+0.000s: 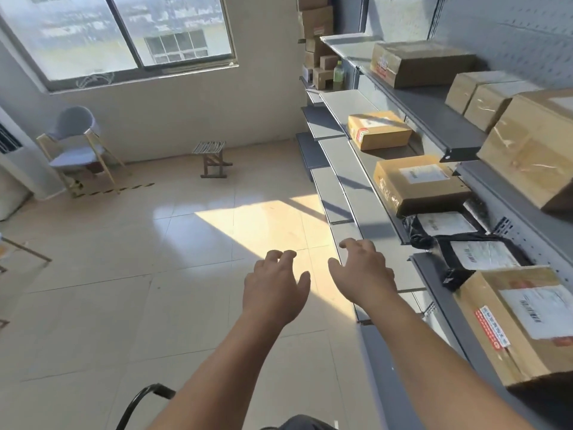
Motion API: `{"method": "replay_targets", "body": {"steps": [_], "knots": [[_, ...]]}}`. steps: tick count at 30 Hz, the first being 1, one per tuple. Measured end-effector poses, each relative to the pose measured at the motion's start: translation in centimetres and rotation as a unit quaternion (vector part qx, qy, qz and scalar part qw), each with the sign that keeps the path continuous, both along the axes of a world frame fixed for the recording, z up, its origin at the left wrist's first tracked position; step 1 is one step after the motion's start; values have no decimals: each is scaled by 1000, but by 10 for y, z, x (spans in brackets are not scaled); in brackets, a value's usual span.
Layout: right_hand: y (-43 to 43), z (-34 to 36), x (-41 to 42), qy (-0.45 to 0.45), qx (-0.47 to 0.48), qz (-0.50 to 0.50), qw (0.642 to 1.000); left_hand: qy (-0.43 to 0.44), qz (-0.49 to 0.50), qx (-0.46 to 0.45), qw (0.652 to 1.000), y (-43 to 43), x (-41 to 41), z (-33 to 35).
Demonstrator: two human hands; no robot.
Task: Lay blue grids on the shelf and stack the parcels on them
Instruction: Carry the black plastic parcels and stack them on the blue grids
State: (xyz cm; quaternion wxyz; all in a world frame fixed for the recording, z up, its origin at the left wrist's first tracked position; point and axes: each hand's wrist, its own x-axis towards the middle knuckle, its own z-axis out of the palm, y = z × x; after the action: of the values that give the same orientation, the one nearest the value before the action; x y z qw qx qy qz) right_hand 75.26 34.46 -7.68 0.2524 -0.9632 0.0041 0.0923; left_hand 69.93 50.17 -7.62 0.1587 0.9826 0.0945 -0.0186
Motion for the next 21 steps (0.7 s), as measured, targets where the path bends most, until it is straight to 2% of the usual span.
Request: {"method": "replay_targets", "body": {"steps": [5,13,21], "knots": [[-10,-9,58,10,1,-44,999,7,-39,-5,999,-2,74,-9],[-16,-11,146,19,-24,-140,990,19,-163,-10,986,-10,203,-21],[-46,-10,178,30,-25,-297,954,41,-344,-6,938,-56,284,-25]]}}
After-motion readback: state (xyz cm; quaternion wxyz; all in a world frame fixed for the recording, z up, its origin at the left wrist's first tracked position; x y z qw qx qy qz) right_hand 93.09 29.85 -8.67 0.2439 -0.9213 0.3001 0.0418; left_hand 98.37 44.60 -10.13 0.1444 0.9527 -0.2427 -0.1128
